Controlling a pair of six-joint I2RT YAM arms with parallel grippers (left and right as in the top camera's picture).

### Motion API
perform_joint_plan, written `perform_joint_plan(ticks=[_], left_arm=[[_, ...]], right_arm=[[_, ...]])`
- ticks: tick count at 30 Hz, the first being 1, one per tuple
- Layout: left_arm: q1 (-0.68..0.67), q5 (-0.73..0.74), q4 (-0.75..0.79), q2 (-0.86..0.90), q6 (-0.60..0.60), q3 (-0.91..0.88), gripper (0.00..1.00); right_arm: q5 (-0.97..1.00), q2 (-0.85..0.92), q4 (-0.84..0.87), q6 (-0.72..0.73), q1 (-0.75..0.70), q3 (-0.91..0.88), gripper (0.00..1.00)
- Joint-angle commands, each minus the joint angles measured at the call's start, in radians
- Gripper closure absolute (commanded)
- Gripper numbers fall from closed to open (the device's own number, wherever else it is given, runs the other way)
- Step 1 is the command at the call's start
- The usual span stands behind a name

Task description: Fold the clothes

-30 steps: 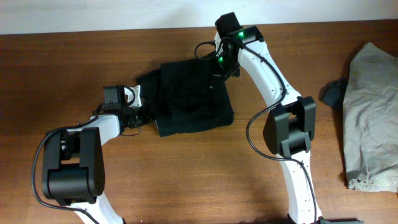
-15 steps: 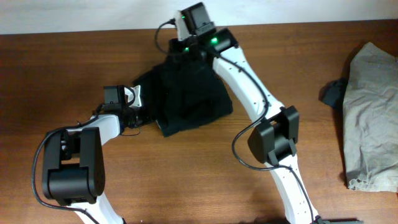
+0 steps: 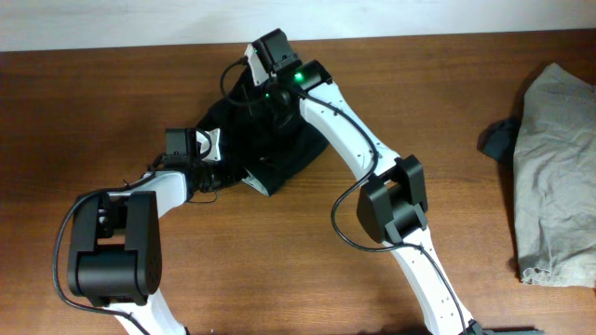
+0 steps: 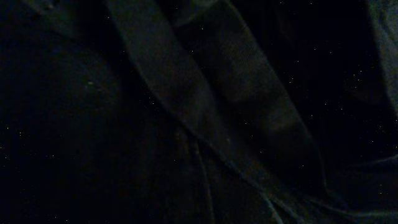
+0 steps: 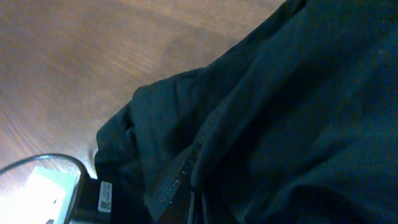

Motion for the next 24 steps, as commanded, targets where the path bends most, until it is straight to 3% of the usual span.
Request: perform_joint_plan(ticks=[1, 4, 5, 7, 8, 10, 13, 15, 20, 24], left_arm=[[-0.011, -0.049, -0.016, 0.033, 0.005, -0.01, 0.99], [-0.011, -0.049, -0.016, 0.033, 0.005, -0.01, 0.99], [-0.011, -0.048, -0.017, 0.033, 0.005, -0.01, 1.0], [-0.011, -0.048, -0.017, 0.033, 0.005, -0.01, 0.99], [-0.011, -0.048, -0.017, 0.033, 0.005, -0.01, 1.0], [-0.01, -0.048, -0.017, 0.033, 0.005, -0.01, 0.99], [-0.01, -0.048, -0.017, 0.033, 0.005, -0.01, 0.99], [-0.008, -0.045, -0.017, 0.031, 0.005, -0.01, 0.99], [0.025, -0.042, -0.02, -0.022, 0.006, -0.01, 1.0], [0.068, -0.041, -0.025, -0.065, 0.005, -0.01, 0.99]], right_arm=[[-0.051, 0.007, -0.01, -0.088, 0.041, 0.019, 0.96], [-0.04, 0.007, -0.001, -0.092, 0.052, 0.019, 0.93], [-0.04, 0.006, 0.008, -0.092, 0.052, 0.019, 0.72], [-0.076, -0.005, 0.026, -0.095, 0.043, 0.034, 0.57], [-0.098, -0.014, 0.028, -0.109, 0.034, 0.05, 0.38], [-0.102, -0.059, 0.018, -0.116, -0.002, 0.122, 0.3], [-0.061, -0.11, -0.045, -0.151, -0.058, 0.241, 0.11], [0.023, -0.122, -0.151, -0.151, -0.091, 0.295, 0.09], [0.045, -0.112, -0.476, -0.219, -0.125, 0.283, 0.24], [0.048, -0.111, -0.592, -0.267, -0.081, 0.23, 0.22]])
